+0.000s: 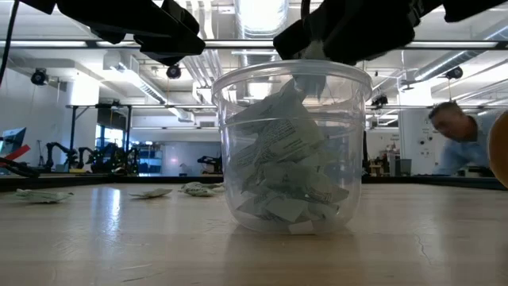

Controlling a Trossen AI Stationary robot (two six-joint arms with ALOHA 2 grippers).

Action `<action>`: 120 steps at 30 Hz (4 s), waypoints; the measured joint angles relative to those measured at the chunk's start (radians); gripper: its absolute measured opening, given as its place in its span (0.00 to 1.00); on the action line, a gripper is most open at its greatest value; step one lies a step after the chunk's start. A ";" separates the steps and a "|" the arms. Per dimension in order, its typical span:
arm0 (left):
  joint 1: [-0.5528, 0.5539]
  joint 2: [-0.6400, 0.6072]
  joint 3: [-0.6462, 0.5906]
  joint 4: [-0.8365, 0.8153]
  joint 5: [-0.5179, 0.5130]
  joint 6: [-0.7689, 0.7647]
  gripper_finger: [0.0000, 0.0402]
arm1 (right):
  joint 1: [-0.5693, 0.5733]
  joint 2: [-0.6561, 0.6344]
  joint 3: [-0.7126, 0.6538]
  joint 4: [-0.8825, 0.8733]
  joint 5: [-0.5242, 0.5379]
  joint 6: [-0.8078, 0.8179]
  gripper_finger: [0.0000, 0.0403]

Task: Pick and place Stevia / Truvia into bins
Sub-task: Put the stevia packet into the transparent bin

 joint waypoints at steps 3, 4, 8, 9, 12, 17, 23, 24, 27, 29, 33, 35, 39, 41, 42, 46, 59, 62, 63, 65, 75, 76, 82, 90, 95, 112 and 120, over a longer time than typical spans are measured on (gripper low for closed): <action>0.000 0.000 0.000 0.000 0.000 0.000 0.39 | -0.001 0.002 -0.001 -0.011 0.000 0.009 0.19; 0.000 0.000 0.000 -0.001 0.000 0.000 0.39 | -0.001 0.000 -0.001 -0.010 0.000 0.011 0.21; 0.000 0.000 0.000 -0.018 0.000 -0.021 0.39 | 0.000 -0.016 0.021 -0.058 0.000 -0.004 0.29; 0.000 0.000 0.000 -0.037 0.000 -0.036 0.39 | 0.000 -0.023 0.034 -0.091 0.001 -0.005 0.31; -0.001 0.000 0.000 -0.143 -0.001 -0.083 0.39 | 0.001 -0.046 0.074 -0.195 0.003 0.013 0.33; -0.001 0.011 0.000 -0.334 -0.098 -0.184 0.39 | 0.024 -0.067 0.100 -0.341 0.131 0.081 0.33; 0.021 0.028 -0.001 -0.506 -0.298 -0.374 0.38 | 0.023 -0.085 0.071 -0.475 0.308 0.192 0.29; 0.028 0.028 -0.002 -0.517 -0.301 -0.400 0.38 | 0.022 -0.089 0.065 -0.489 0.321 0.208 0.28; 0.057 0.034 -0.002 -0.513 -0.308 -0.476 0.35 | 0.022 -0.104 0.054 -0.524 0.359 0.245 0.26; 0.080 0.036 -0.005 -0.516 -0.311 -0.525 0.33 | 0.023 -0.113 0.050 -0.531 0.383 0.259 0.25; 0.134 0.071 -0.012 -0.514 -0.312 -0.622 0.30 | 0.021 -0.128 0.048 -0.530 0.396 0.277 0.22; 0.161 0.097 -0.014 -0.517 -0.312 -0.649 0.28 | 0.023 -0.129 0.048 -0.529 0.396 0.278 0.21; 0.193 0.156 -0.018 -0.521 -0.306 -0.677 0.27 | 0.022 -0.130 0.047 -0.530 0.394 0.278 0.19; 0.203 0.176 -0.018 -0.516 -0.283 -0.677 0.27 | 0.022 -0.130 0.047 -0.530 0.394 0.278 0.19; 0.208 0.180 -0.017 -0.515 -0.274 -0.678 0.26 | 0.022 -0.130 0.047 -0.530 0.394 0.277 0.18; 0.214 0.186 -0.015 -0.515 -0.267 -0.678 0.26 | 0.022 -0.130 0.047 -0.530 0.393 0.277 0.18; 0.215 0.185 -0.013 -0.550 -0.242 -0.632 0.14 | 0.022 -0.130 0.047 -0.527 0.394 0.277 0.18; 0.215 0.185 -0.014 -0.557 -0.239 -0.617 0.04 | 0.022 -0.129 0.047 -0.527 0.394 0.277 0.17; 0.215 0.185 -0.014 -0.558 -0.239 -0.617 0.02 | 0.022 -0.129 0.047 -0.527 0.393 0.277 0.17; 0.215 0.185 -0.011 -0.560 -0.239 -0.614 0.02 | 0.022 -0.129 0.047 -0.527 0.394 0.277 0.17; 0.176 0.149 0.036 -0.570 -0.222 -0.569 0.00 | 0.022 -0.129 0.047 -0.527 0.394 0.277 0.18; 0.168 0.144 0.042 -0.570 -0.223 -0.567 0.00 | 0.022 -0.129 0.047 -0.527 0.394 0.277 0.17; 0.112 0.126 0.092 -0.536 -0.233 -0.524 0.00 | 0.022 -0.129 0.042 -0.524 0.394 0.277 0.16; 0.035 0.123 0.155 -0.404 -0.235 -0.368 0.00 | 0.022 -0.129 0.039 -0.525 0.394 0.277 0.16; -0.012 0.122 0.174 -0.304 -0.236 -0.243 0.00 | 0.022 -0.129 0.038 -0.524 0.394 0.277 0.15; -0.044 0.251 0.177 0.067 -0.047 0.066 0.00 | 0.021 -0.129 0.035 -0.517 0.396 0.277 0.15; -0.017 0.309 0.185 0.170 -0.047 0.085 0.00 | 0.021 -0.129 0.035 -0.516 0.396 0.277 0.15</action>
